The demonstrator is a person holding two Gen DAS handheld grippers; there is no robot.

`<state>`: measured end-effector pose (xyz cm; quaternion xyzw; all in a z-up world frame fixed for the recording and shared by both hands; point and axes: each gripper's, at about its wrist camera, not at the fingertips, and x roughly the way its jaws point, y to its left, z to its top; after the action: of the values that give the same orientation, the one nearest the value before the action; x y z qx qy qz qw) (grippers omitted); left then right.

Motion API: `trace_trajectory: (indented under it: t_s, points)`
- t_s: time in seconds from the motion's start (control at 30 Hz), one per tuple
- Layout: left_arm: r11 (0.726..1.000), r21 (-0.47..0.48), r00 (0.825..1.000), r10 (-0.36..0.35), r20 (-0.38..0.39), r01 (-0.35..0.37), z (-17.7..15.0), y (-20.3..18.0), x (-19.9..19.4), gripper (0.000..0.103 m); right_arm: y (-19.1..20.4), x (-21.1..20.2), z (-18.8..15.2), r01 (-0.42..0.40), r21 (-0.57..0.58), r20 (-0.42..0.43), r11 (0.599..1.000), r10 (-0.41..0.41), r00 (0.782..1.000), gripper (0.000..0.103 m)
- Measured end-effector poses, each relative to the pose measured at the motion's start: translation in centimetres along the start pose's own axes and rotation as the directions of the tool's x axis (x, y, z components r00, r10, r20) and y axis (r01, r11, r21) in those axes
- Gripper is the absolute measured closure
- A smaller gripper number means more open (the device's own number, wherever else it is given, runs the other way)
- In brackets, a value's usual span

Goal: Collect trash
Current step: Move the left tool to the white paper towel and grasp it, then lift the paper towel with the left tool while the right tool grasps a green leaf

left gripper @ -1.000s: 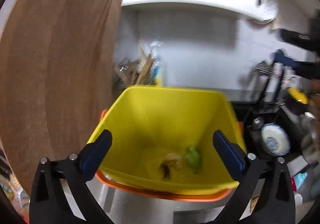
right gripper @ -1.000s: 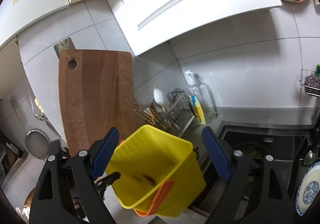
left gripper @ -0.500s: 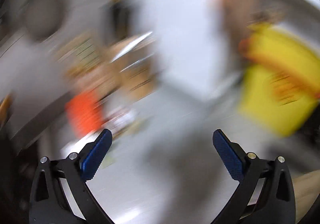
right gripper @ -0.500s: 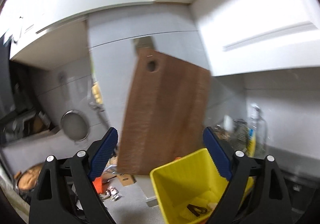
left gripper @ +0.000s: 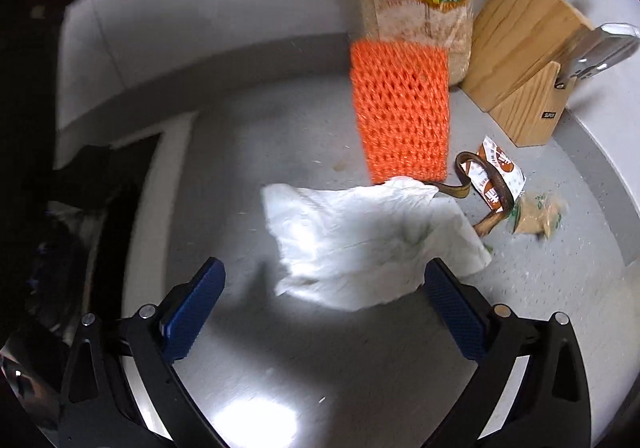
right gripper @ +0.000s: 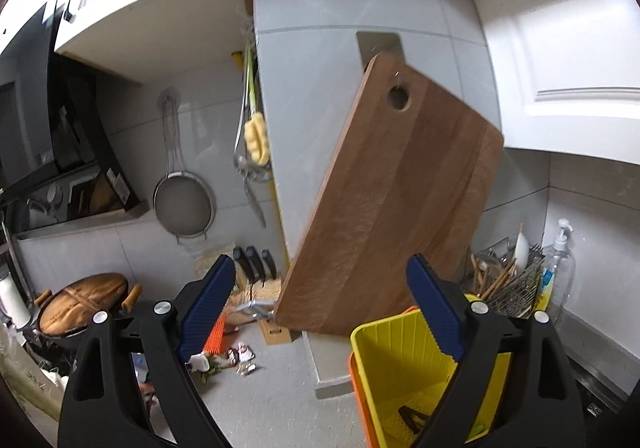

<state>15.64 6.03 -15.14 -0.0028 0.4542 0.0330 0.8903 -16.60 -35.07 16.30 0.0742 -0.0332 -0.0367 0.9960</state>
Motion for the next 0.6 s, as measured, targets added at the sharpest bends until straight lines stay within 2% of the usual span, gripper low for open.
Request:
trace_trajectory:
  t_s: [0.03, 0.07, 0.1, 0.13, 0.17, 0.2, 0.23, 0.3, 0.37, 0.43, 0.47, 0.6]
  points:
    - [1.000, -0.002, 1.000, -0.008, -0.023, 0.008, 0.0, -0.2, 0.6, 0.004, 0.1, 0.2, 0.0, -0.002, 0.000, -0.005, 1.000, 0.002, 1.000, 0.018]
    - [1.000, 0.001, 0.999, -0.016, -0.043, 0.016, -0.1, -0.4, 0.9, 0.013, 0.3, 0.2, 0.0, -0.005, -0.001, -0.008, 1.000, 0.005, 1.000, 0.018]
    - [0.999, 0.008, 0.997, -0.038, -0.067, 0.038, -0.3, -0.5, 1.5, 0.031, 0.4, 0.2, 0.0, -0.007, -0.002, -0.008, 1.000, 0.007, 1.000, 0.018]
    - [0.994, 0.004, 0.991, -0.108, -0.078, 0.108, -0.6, -0.4, 1.5, 0.063, 0.6, 0.3, 0.0, -0.008, -0.003, -0.006, 1.000, 0.008, 1.000, 0.018]
    - [0.987, -0.018, 0.984, -0.159, -0.086, 0.158, -0.7, -0.1, 1.2, 0.087, 0.6, 0.2, 0.0, -0.010, -0.003, -0.006, 1.000, 0.010, 1.000, 0.018]
    - [0.987, -0.029, 0.982, -0.163, -0.097, 0.161, -0.8, 0.0, 0.3, 0.088, 0.8, 0.2, 0.0, -0.013, -0.006, -0.007, 1.000, 0.013, 1.000, 0.018]
    - [0.987, -0.019, 0.985, -0.161, -0.064, 0.160, -1.2, 0.1, -1.3, 0.090, 1.0, 0.3, 0.0, -0.017, -0.012, -0.008, 1.000, 0.017, 1.000, 0.018]
    - [0.980, -0.023, 0.980, -0.201, -0.016, 0.200, -1.9, 0.4, -4.6, 0.091, 1.4, 0.5, -0.2, -0.032, -0.017, -0.015, 0.999, 0.031, 0.999, 0.018]
    - [0.959, -0.055, 0.961, -0.277, 0.015, 0.277, -3.0, 1.1, -7.7, 0.091, 2.0, 1.2, -0.5, -0.066, -0.024, -0.031, 0.998, 0.065, 0.997, 0.018]
    - [0.955, -0.052, 0.956, -0.290, 0.041, 0.292, -4.0, 1.4, -10.6, 0.091, 2.8, 2.1, -0.8, -0.109, -0.032, -0.056, 0.994, 0.107, 0.993, 0.018]
    - [0.944, -0.056, 0.945, -0.324, 0.045, 0.326, -4.6, 1.7, -11.8, 0.091, 3.5, 3.0, -1.1, -0.141, -0.044, -0.079, 0.989, 0.137, 0.987, 0.018]
    - [0.906, -0.112, 0.913, -0.405, 0.040, 0.407, -6.3, 3.0, -13.7, 0.091, 6.1, 6.3, -2.6, -0.245, -0.101, -0.170, 0.964, 0.226, 0.959, 0.018]
